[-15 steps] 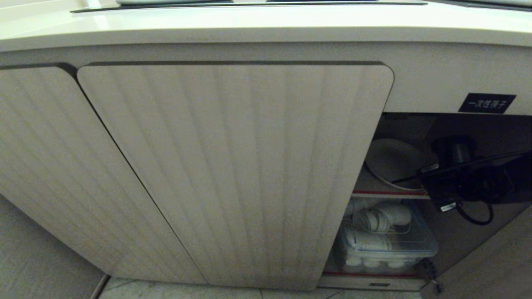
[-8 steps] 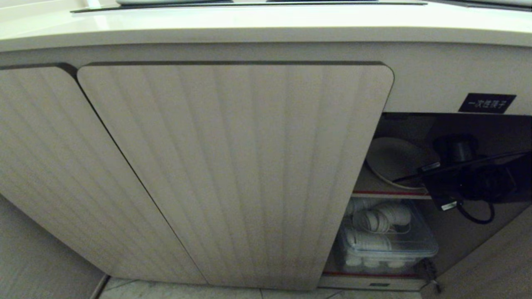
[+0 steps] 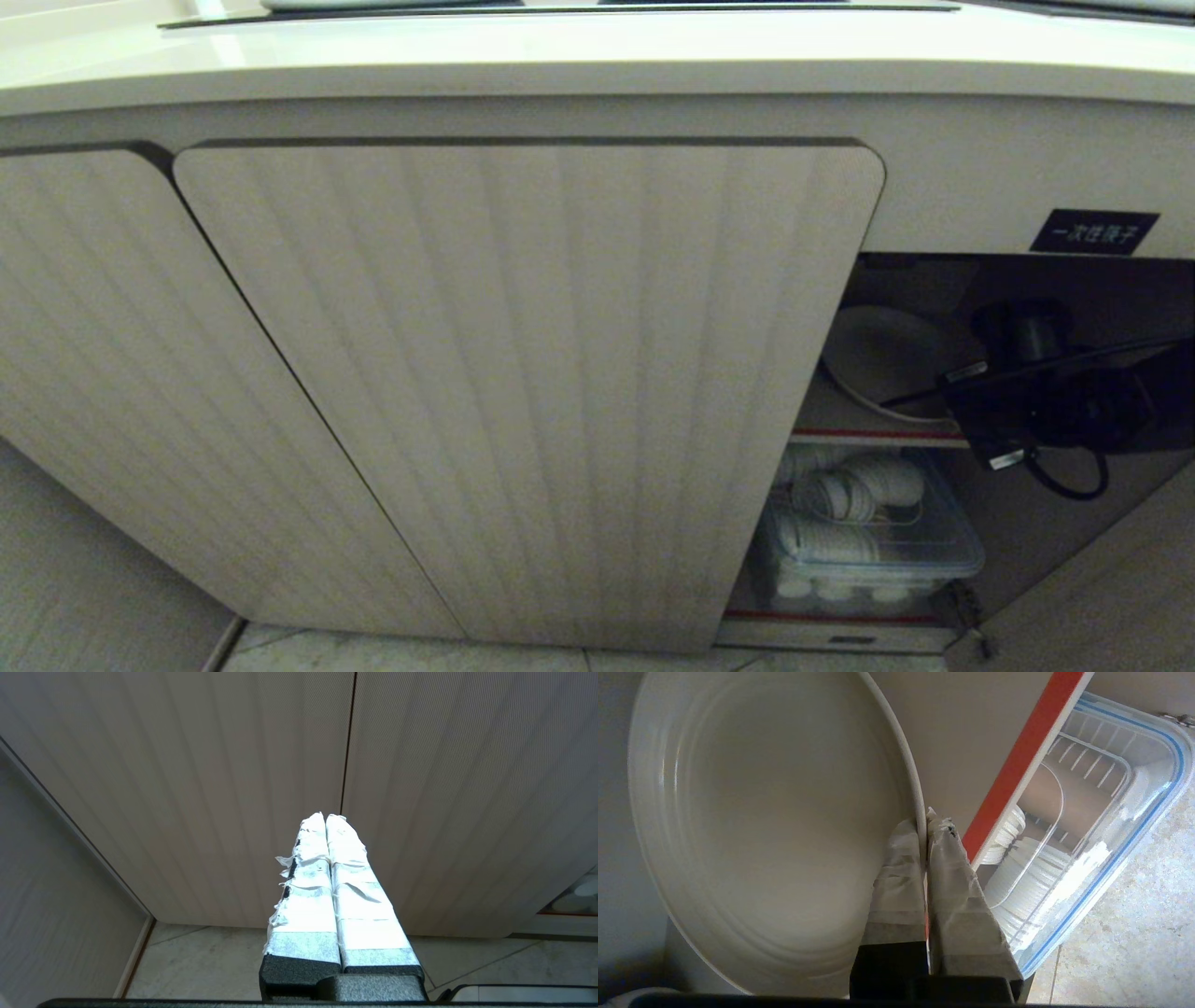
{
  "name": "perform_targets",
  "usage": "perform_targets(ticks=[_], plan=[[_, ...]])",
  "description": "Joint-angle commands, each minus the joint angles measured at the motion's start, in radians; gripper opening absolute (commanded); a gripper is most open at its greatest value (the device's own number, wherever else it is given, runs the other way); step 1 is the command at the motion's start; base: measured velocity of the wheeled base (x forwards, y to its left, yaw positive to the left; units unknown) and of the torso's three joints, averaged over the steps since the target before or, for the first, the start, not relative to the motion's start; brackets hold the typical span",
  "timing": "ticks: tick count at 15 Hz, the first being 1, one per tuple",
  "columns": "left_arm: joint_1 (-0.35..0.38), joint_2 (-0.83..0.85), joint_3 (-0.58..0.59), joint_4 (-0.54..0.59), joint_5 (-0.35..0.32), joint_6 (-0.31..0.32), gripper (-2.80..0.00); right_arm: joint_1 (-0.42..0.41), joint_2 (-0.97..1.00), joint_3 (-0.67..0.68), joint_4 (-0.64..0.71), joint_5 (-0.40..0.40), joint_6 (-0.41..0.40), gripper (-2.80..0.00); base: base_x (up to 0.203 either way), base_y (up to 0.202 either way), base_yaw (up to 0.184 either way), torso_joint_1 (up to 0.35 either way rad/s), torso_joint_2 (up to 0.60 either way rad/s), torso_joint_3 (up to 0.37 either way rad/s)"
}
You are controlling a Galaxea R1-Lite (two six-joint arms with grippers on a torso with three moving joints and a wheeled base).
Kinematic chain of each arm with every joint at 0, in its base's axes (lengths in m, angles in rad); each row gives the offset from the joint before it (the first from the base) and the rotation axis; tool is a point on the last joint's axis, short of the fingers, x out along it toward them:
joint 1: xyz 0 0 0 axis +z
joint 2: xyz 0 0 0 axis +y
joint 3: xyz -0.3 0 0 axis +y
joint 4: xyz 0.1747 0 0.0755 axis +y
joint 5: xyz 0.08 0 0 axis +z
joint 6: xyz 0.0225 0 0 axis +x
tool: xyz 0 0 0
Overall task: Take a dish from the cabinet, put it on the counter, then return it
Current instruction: Put it back into the cabinet
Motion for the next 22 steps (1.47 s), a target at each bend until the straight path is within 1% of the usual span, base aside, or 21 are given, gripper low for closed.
perform_targets(ticks=[1, 22], plan=[[0.000, 0.000, 0.000, 0.000, 0.000, -0.001, -2.80, 0.000, 0.010, -0.001, -0.002, -0.002, 0.007, -2.80, 0.000, 0.000, 0.000, 0.000, 0.00, 0.000], [0.000, 0.000, 0.000, 0.000, 0.000, -0.001, -2.80, 0.000, 0.046, -0.044, 0.011, -0.003, -0.003, -2.80, 0.000, 0.000, 0.000, 0.000, 0.00, 0.000]])
